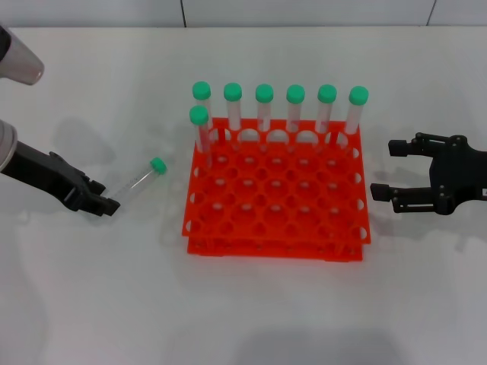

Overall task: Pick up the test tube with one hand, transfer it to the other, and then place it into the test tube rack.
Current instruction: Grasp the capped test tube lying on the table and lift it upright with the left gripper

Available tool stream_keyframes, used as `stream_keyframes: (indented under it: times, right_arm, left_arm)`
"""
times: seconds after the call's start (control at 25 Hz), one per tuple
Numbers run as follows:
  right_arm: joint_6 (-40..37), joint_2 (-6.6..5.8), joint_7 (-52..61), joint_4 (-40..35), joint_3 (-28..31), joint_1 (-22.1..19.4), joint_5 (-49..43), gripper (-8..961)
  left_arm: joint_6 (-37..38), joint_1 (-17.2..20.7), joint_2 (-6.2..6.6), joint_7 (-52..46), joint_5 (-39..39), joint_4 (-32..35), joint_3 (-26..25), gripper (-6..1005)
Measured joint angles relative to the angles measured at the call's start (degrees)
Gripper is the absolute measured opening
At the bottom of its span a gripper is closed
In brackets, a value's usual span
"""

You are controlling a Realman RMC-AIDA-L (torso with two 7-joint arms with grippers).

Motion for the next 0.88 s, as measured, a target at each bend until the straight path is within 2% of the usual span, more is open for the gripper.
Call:
stream_keyframes:
  times: [0.4, 0.88]
  right_arm:
    - [0.04, 0.0, 0.0, 0.02, 0.0, 0.0, 0.0, 843]
    - [0.03, 0.0, 0.0, 0.02, 0.0, 0.0, 0.0, 844]
  left_arm:
    - [-0.37, -0.25, 0.0, -0.02, 0.0, -0.74, 0.6, 457]
    - [-1.62, -0.22, -0.06, -0.26, 0.05, -1.01, 1.03, 429]
